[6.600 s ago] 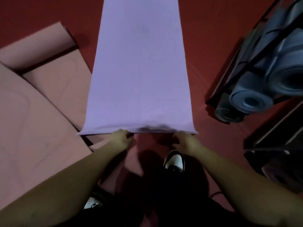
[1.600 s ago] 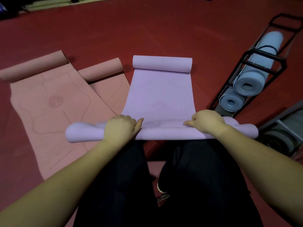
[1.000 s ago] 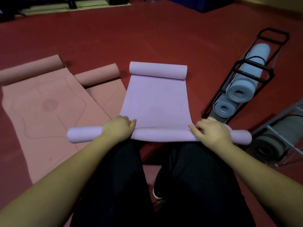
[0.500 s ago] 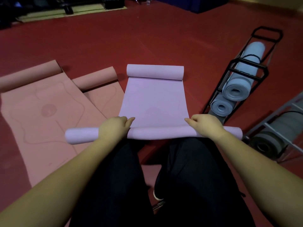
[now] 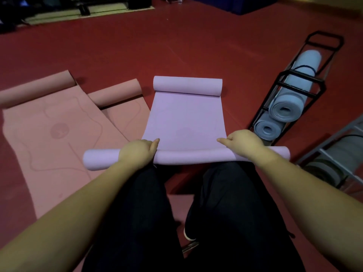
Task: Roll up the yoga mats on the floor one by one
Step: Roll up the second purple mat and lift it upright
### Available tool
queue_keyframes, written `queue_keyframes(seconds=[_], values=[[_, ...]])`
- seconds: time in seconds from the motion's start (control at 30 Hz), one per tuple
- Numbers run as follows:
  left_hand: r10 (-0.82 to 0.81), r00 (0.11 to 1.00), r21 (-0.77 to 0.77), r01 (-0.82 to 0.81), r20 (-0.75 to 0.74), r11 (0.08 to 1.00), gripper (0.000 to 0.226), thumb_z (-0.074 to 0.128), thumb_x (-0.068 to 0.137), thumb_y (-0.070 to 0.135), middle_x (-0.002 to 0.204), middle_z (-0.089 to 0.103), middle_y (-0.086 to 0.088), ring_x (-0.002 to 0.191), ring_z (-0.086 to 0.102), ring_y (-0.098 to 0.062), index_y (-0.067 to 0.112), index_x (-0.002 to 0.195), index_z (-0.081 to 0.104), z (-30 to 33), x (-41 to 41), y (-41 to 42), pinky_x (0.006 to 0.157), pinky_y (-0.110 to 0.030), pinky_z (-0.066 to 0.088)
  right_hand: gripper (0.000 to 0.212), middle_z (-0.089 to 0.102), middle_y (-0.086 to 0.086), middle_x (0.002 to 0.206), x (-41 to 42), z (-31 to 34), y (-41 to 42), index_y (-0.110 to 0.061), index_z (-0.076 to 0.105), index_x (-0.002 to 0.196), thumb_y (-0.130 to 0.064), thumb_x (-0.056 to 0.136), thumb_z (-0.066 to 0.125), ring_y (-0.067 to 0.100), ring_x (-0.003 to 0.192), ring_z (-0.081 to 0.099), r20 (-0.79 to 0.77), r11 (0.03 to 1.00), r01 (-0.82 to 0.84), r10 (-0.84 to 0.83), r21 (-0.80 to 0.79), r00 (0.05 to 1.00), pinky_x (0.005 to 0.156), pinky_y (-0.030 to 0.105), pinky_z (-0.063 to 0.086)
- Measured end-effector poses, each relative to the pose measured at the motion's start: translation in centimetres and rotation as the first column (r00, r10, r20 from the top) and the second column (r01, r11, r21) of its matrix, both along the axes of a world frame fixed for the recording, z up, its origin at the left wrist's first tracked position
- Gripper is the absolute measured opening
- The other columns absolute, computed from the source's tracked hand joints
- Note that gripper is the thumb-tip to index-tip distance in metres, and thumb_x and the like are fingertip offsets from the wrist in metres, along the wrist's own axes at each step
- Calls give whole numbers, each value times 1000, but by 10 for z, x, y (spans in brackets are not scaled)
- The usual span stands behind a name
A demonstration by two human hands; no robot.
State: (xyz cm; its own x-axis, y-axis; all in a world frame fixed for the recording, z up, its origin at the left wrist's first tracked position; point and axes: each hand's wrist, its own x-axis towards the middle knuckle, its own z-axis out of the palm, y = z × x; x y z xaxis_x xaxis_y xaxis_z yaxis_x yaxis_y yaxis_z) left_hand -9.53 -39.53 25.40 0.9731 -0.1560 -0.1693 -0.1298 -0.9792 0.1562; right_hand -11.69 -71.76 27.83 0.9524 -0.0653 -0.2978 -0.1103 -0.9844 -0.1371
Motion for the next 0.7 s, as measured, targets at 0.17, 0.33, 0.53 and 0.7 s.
queue_keyframes(seconds=[0.17,0.33,0.53,0.7], values=[[26,995,5,-25,-92,1000,58,19,104,50,104,66,-16,85,51,-29,15,77,56,4,14,-2,80,-37,43,55,48,-2,72,-42,-25,-5,-15,65,72,-58,96,39,26,79,57,441,998,-56,62,-26,895,60,31,33],[18,993,29,-15,-118,999,60,19,104,49,114,65,-17,94,55,-31,12,87,63,20,21,-9,86,-38,42,52,59,6,71,-30,-20,-5,-20,45,61,-55,97,30,32,79,61,372,996,-38,63,-75,926,59,35,38],[14,955,72,8,-296,997,59,21,107,40,142,50,-21,128,47,-34,-1,131,55,50,28,-12,101,-35,34,58,66,11,95,-10,20,-15,-14,69,81,-51,103,30,29,95,58,-37,996,-70,72,56,997,76,30,38],[-6,904,129,68,-428,989,54,25,108,38,154,39,-14,139,38,-29,3,143,46,33,14,-8,110,-33,27,54,59,10,130,-6,13,-10,-13,64,117,-55,101,33,25,115,53,-303,993,-59,86,98,949,90,30,36]])
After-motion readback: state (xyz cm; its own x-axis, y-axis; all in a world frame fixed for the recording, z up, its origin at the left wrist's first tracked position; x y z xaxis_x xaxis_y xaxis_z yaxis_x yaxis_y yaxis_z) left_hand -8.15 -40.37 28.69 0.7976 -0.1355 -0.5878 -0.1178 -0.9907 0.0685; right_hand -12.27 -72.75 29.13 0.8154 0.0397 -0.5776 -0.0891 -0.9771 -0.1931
